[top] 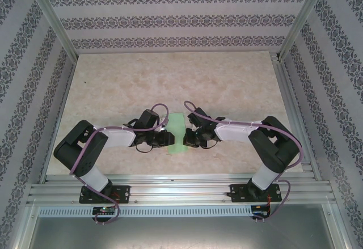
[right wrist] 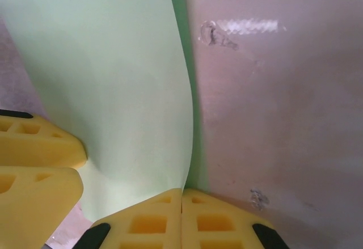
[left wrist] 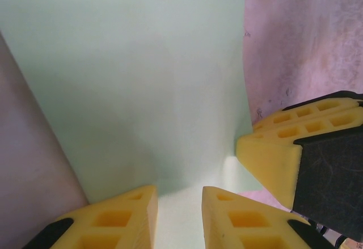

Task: Fold a paper plane with a square sheet of paper (fold left side to right side)
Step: Hold the square sheet of paper at the center of the table, then first fold the square sheet of paper in half at the center of the table.

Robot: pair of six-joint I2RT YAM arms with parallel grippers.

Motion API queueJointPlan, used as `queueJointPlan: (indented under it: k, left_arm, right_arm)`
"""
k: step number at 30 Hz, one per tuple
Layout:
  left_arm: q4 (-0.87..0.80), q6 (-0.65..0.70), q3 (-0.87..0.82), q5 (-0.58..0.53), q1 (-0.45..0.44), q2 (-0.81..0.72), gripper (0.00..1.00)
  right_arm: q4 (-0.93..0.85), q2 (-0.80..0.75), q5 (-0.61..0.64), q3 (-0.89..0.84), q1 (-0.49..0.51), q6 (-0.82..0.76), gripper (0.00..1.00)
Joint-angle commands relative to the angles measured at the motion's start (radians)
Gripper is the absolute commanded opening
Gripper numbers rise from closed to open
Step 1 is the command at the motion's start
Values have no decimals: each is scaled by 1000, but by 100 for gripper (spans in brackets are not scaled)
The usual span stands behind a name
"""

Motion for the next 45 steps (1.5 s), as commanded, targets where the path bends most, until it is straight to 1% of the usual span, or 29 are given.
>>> queueJointPlan:
  k: [1,6,9,12,16,18,20,25,34,38,45]
  left_arm:
    - [-23,36,8,-76,-9,6,27]
    - [-31,40,12,-77,-9,-5,27]
    - [-65,53,30,-80,-7,-29,28]
    - [-139,78,61,-99,-1,-77,29]
    - [-221,107,87,-124,13,-172,32]
    - [-239,110,92,-122,13,-201,32]
    - [-225,102,88,-91,12,-211,31]
    - [-108,38,50,-4,2,-177,29]
    - [-17,-3,43,6,-20,-54,28]
    - [0,-3,39,-8,-19,-24,28]
    - [-44,30,44,-91,-20,18,27]
  right_arm:
    - [28,25,3,9,14,11,6]
    - [-8,45,27,5,18,-2,6]
    - [-56,50,56,8,18,-20,6]
    - [-104,55,80,15,20,-42,6]
    - [-118,59,87,11,20,-50,7]
    - [-118,62,87,10,20,-50,7]
    - [-117,64,88,11,22,-52,7]
    - [-120,71,87,23,24,-53,7]
    - [-136,74,95,29,27,-61,7]
    - [-138,76,96,29,27,-62,7]
    - [-166,79,111,34,30,-72,7]
